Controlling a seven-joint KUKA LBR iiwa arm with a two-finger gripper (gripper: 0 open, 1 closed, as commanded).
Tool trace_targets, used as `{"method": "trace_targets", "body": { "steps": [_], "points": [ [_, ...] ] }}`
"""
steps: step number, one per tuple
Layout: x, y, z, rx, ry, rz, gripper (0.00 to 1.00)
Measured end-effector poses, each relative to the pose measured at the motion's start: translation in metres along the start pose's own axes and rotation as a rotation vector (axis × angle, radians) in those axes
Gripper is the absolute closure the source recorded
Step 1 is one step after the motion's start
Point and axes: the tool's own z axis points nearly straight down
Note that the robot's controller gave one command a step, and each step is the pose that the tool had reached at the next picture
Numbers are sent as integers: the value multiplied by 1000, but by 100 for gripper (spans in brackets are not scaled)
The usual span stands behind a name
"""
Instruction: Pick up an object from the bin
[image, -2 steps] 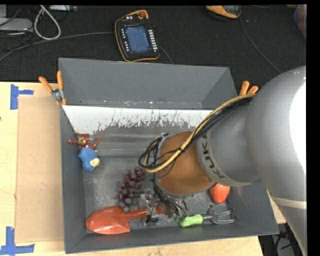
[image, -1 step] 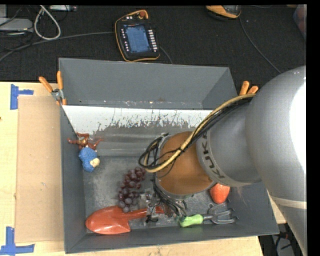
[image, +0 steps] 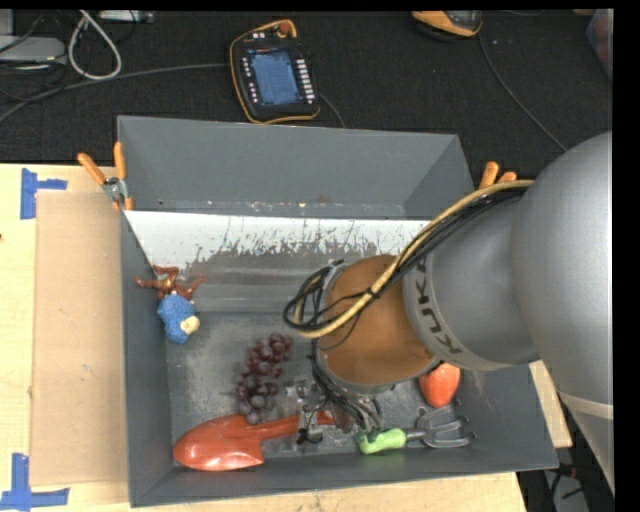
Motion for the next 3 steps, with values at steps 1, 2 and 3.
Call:
{"method": "trace_targets", "body": {
  "steps": [1,2,3],
  "points": [
    [-1,1,-46,0,-1,44,100],
    [-22,-9,-90,-1,-11,-3,100],
    [-14,1,-171,-1,-3,9,100]
  ]
}}
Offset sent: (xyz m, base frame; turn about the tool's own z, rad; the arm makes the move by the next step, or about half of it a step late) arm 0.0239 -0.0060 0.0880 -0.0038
